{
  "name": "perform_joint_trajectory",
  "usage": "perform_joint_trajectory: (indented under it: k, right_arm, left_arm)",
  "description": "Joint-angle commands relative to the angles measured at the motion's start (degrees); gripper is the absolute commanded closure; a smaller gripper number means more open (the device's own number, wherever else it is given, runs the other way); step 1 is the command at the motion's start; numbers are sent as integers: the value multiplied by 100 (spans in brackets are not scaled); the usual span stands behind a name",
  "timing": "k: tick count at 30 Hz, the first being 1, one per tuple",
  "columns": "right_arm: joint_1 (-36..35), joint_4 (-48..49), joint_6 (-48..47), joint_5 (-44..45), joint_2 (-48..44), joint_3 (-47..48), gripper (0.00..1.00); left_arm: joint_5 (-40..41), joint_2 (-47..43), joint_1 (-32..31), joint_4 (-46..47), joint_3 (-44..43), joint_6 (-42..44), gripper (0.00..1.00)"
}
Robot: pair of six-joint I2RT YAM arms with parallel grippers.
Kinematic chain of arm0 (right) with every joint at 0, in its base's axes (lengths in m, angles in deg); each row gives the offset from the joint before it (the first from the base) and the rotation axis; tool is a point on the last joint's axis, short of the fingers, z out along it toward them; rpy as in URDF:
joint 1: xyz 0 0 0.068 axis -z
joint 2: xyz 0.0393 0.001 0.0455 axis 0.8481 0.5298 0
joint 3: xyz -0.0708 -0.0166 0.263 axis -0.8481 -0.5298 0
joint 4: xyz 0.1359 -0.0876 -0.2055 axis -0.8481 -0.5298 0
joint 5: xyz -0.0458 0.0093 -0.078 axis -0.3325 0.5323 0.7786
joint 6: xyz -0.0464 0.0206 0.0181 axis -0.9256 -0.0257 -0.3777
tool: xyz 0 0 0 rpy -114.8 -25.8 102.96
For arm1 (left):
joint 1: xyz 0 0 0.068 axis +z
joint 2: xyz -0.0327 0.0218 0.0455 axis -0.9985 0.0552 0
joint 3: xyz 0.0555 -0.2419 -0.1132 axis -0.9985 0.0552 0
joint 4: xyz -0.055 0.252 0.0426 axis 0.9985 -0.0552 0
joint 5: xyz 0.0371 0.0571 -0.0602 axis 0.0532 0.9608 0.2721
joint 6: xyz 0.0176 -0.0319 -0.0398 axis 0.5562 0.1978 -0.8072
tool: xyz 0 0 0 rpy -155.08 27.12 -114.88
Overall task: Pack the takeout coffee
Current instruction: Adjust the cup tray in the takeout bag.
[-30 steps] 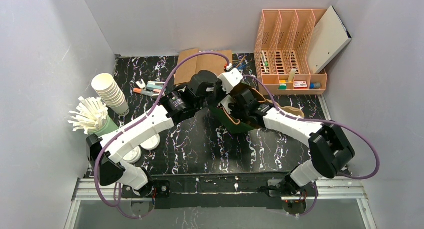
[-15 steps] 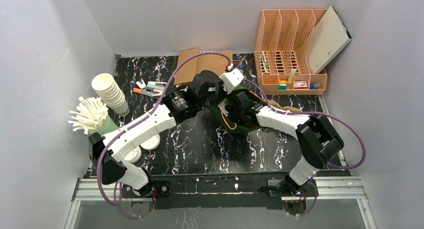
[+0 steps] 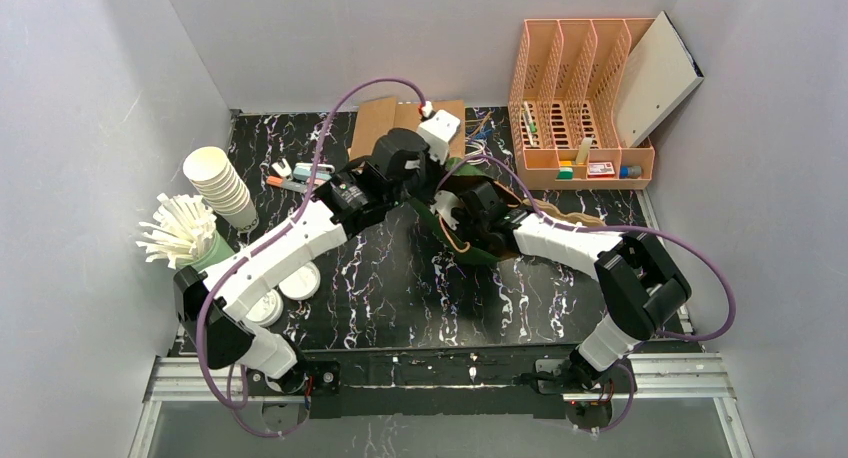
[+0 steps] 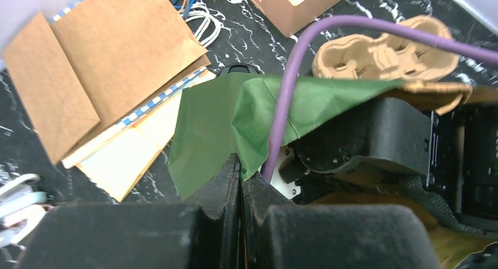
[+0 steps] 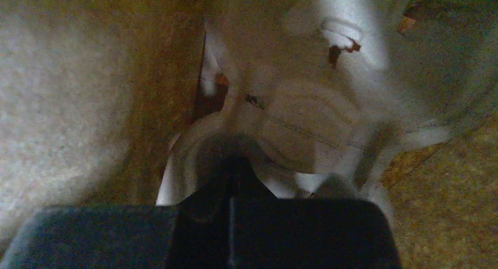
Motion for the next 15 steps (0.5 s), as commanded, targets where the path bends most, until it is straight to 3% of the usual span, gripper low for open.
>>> perform_joint_trajectory:
  k: [1,6,10,15]
  right_arm:
    - [-9,-202,-94,423,-167,132,99]
    - [-13,-1286,19,51,-128,808,99]
    - [-16,-2410,411,-427,22,1412,99]
    - [-82,-2655,668,-195,-229,1458,99]
  left_arm:
    - [-949,67,487,-416,-401,-1261,100]
    - [-1787,463,930,-1347,-1105,-1940,100]
    - [-2141,868,1108,-2224,-1796,-1998,100]
    - [-2879,1526,1379,-3196,-2522,-2051,100]
